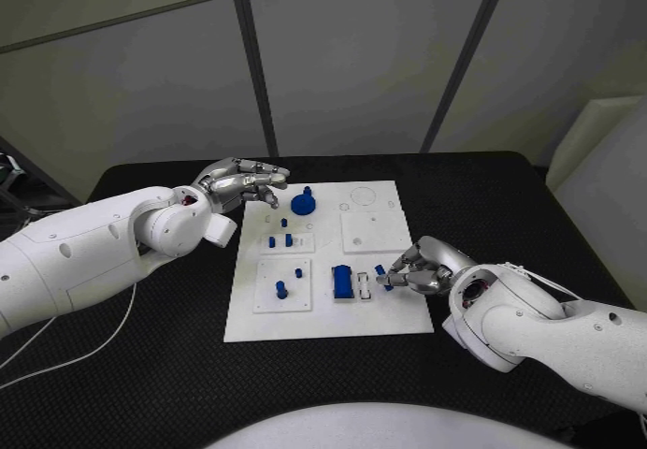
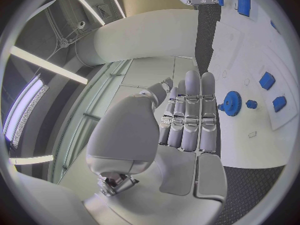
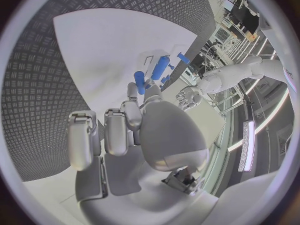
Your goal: Assemble the parts on the task board
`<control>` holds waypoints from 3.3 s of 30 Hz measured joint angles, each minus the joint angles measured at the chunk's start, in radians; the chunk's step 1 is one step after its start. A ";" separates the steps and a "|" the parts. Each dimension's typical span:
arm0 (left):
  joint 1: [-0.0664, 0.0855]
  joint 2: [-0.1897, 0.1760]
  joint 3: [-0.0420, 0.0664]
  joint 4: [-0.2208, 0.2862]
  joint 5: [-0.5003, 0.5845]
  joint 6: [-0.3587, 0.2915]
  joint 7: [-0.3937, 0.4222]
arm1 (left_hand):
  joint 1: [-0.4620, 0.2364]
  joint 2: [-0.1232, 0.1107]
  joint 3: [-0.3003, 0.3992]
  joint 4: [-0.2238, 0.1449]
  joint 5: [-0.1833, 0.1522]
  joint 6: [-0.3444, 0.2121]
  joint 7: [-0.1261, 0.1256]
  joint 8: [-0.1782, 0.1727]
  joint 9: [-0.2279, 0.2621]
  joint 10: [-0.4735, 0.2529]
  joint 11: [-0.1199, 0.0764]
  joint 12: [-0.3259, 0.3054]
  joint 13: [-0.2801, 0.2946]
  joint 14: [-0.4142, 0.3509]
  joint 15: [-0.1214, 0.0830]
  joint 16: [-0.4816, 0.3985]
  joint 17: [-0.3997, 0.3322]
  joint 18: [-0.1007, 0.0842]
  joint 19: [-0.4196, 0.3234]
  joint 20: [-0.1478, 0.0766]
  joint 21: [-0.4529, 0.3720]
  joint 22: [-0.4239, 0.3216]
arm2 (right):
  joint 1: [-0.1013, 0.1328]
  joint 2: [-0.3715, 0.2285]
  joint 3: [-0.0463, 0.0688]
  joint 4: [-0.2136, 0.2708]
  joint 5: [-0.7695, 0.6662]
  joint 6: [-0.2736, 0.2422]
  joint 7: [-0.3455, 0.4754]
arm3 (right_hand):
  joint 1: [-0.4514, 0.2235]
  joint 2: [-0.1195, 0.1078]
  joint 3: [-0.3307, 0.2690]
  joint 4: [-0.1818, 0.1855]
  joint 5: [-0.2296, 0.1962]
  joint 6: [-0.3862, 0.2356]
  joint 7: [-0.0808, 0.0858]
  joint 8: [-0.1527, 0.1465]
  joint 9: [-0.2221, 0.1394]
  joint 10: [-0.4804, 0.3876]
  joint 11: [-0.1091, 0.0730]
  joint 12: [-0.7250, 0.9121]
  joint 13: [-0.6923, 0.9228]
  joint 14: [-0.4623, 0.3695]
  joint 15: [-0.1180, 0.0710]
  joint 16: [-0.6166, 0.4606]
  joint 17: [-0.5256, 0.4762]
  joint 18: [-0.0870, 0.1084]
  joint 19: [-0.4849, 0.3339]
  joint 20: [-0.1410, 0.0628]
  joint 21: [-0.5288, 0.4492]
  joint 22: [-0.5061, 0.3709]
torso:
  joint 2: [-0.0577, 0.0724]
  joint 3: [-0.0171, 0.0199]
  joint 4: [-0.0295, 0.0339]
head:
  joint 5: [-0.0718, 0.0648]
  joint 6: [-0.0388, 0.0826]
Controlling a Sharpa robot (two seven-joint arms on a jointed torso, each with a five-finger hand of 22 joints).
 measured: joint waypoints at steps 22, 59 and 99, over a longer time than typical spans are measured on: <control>0.001 -0.001 0.000 0.006 0.000 -0.003 0.000 | -0.004 0.004 0.000 0.000 0.000 0.000 0.000 0.000 0.001 0.000 0.000 0.000 0.000 0.000 0.000 0.000 0.000 0.000 0.000 0.000 -0.004 -0.001 | 0.000 0.086 0.001 -0.062 0.055 0.046 -0.010 | -0.025 -0.007 -0.026 0.018 0.000 0.023 -0.003 0.000 -0.003 0.000 0.000 -0.012 -0.010 0.000 0.000 -0.004 -0.012 0.000 0.000 0.000 0.000 0.000 | 0.001 -0.0004 0.0019 | 0.013 -0.005; 0.001 0.001 0.000 0.003 0.000 -0.003 -0.002 | -0.004 0.004 -0.003 -0.003 0.008 0.000 0.000 0.000 0.002 0.000 0.000 0.000 0.000 0.000 0.000 0.000 0.000 0.000 0.000 0.000 -0.004 -0.001 | 0.000 0.086 0.001 -0.077 0.026 0.084 -0.036 | -0.043 -0.053 -0.082 0.090 -0.077 0.067 -0.012 0.004 0.019 0.003 -0.011 -0.018 -0.006 0.004 -0.004 -0.004 -0.009 0.000 -0.004 -0.004 0.000 0.000 | 0.000 0.0013 0.0006 | 0.014 -0.004; 0.001 0.009 0.000 -0.007 0.000 -0.003 -0.006 | -0.004 0.004 -0.003 -0.003 0.008 0.000 0.000 0.000 0.003 0.000 0.000 0.000 0.001 0.000 0.000 0.000 0.000 0.000 0.000 0.000 -0.004 -0.001 | 0.000 0.097 0.002 -0.106 -0.002 0.073 0.039 | -0.018 -0.034 -0.084 0.078 -0.170 0.084 -0.016 0.008 0.046 0.007 -0.014 -0.015 0.000 0.000 -0.007 -0.004 0.000 0.000 -0.004 -0.011 0.000 0.000 | 0.000 0.0016 -0.0001 | 0.016 -0.007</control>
